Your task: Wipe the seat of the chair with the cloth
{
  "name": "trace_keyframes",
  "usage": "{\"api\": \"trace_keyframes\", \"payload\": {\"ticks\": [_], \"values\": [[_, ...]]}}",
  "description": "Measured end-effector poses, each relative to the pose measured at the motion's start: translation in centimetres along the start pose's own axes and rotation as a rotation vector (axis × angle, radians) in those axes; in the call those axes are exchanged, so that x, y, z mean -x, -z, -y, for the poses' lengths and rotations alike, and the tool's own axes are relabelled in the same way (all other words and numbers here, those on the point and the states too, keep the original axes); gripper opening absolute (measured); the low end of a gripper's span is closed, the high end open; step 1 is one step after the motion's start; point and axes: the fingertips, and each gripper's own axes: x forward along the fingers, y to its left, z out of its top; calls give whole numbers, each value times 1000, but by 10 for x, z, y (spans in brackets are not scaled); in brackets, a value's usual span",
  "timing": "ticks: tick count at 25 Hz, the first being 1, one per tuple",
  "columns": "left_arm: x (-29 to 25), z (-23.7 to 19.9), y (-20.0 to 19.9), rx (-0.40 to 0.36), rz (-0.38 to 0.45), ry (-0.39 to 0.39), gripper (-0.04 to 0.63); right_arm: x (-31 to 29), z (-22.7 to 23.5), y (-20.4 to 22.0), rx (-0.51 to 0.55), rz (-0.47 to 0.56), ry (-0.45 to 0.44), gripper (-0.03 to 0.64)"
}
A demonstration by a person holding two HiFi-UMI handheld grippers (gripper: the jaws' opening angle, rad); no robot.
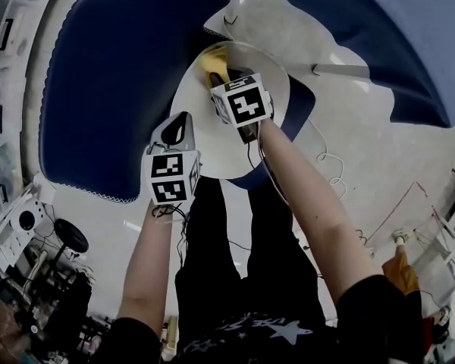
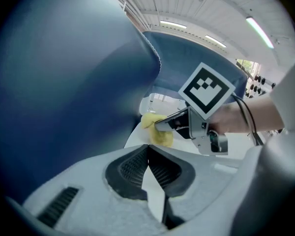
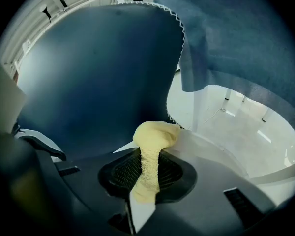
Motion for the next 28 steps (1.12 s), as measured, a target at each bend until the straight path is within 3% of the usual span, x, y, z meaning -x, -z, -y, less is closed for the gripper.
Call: {"api": "trace_keyframes", "payload": {"ticks": [12,28], "values": [[-1,3,11,13,-18,24,20,3,35,17,-50,-31,106,67],[6,39,20,-24,-21,57,18,69,103,82,-233,-26,283,69]]}}
